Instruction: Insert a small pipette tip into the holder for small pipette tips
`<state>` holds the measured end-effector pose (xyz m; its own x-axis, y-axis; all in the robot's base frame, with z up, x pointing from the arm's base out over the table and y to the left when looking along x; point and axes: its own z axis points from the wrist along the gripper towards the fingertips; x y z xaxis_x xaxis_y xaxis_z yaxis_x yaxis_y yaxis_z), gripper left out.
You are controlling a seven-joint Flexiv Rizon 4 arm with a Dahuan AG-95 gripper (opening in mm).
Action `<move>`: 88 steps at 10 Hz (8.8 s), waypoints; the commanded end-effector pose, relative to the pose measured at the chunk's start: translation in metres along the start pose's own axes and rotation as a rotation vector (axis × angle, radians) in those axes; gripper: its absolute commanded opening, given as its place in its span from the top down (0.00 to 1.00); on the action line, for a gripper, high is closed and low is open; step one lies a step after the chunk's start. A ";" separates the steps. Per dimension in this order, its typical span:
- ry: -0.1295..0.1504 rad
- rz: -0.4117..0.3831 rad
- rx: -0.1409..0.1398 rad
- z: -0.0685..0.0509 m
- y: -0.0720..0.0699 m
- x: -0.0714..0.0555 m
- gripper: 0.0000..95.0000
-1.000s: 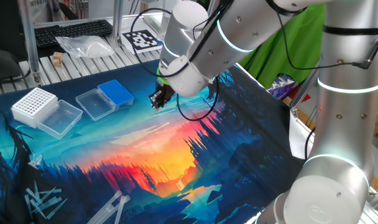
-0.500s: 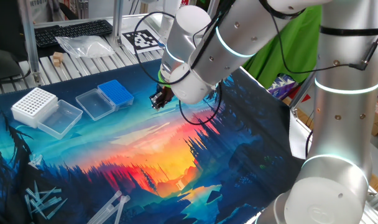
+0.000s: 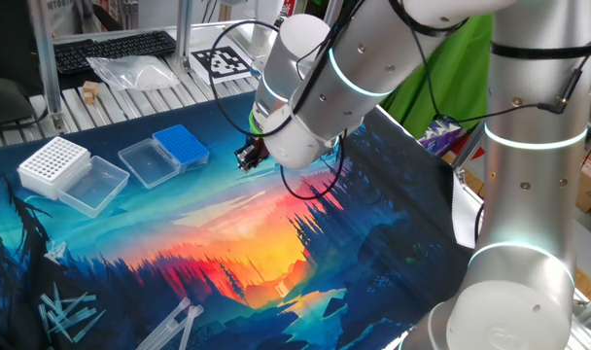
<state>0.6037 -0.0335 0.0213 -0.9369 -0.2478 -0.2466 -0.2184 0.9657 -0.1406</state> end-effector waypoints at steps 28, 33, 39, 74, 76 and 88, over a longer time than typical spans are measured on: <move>-0.107 -0.005 0.026 0.011 -0.005 0.005 0.80; -0.107 0.001 0.024 0.017 0.004 0.009 0.80; -0.107 0.000 0.023 0.017 0.002 0.009 1.00; -0.078 -0.006 -0.005 0.019 -0.011 -0.001 0.80; -0.079 -0.004 -0.009 0.020 -0.010 -0.001 1.00; 0.013 -0.006 -0.029 0.019 -0.011 -0.001 1.00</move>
<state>0.6106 -0.0464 0.0058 -0.9379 -0.2526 -0.2377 -0.2293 0.9657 -0.1216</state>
